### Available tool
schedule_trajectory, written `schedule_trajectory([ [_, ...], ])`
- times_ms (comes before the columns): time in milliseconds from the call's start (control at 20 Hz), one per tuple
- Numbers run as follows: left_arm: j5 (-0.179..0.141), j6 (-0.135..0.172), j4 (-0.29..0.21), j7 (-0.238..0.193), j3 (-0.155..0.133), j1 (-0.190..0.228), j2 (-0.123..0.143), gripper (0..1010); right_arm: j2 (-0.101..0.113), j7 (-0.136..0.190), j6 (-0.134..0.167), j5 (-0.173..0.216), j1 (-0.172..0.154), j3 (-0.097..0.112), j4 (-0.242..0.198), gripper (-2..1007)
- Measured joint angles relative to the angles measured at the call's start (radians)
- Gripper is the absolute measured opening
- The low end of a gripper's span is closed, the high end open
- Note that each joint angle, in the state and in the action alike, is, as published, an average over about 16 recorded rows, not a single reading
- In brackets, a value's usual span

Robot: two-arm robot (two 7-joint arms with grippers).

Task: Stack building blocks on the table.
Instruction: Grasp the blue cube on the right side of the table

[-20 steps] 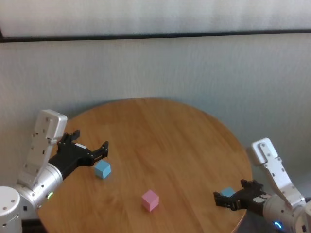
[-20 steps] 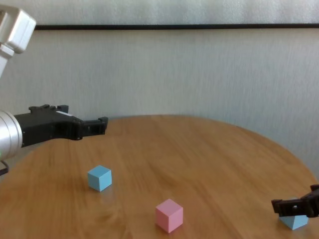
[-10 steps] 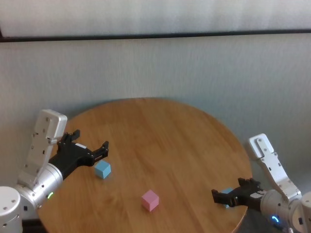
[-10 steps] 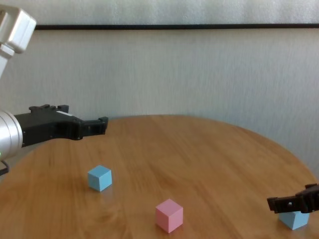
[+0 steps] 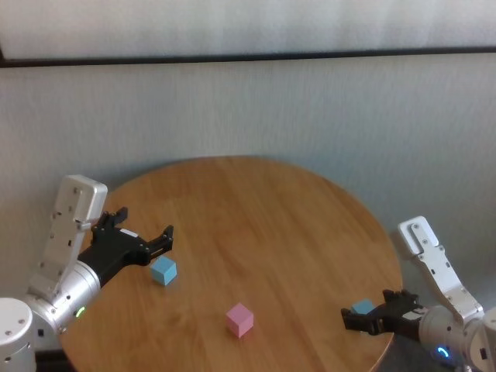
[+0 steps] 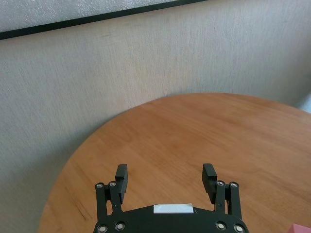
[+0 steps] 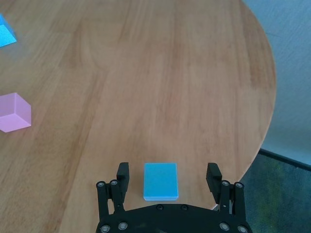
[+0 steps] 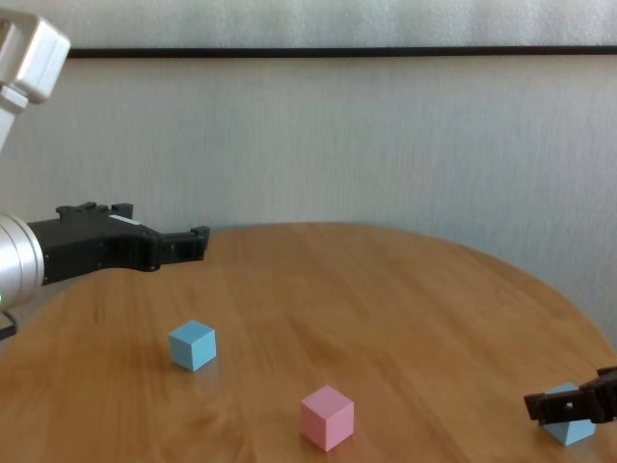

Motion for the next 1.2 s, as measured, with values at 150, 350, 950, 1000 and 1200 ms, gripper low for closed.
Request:
schedule_trajectory([
  [150, 0.000, 0.000, 0.000, 0.000, 0.000, 0.000, 0.000, 1000, -0.001, 0.008, 0.006, -0.006, 0.002, 0.001, 0.003, 1001],
  [350, 0.000, 0.000, 0.000, 0.000, 0.000, 0.000, 0.000, 1000, -0.004, 0.016, 0.013, -0.013, 0.005, 0.000, 0.007, 1001],
  [950, 0.000, 0.000, 0.000, 0.000, 0.000, 0.000, 0.000, 1000, -0.009, 0.026, 0.017, -0.020, 0.011, -0.001, 0.013, 999],
  [1000, 0.000, 0.000, 0.000, 0.000, 0.000, 0.000, 0.000, 1000, -0.009, 0.025, 0.017, -0.020, 0.011, -0.001, 0.012, 997],
  [1200, 0.000, 0.000, 0.000, 0.000, 0.000, 0.000, 0.000, 1000, -0.008, 0.025, 0.016, -0.019, 0.011, -0.002, 0.012, 969],
])
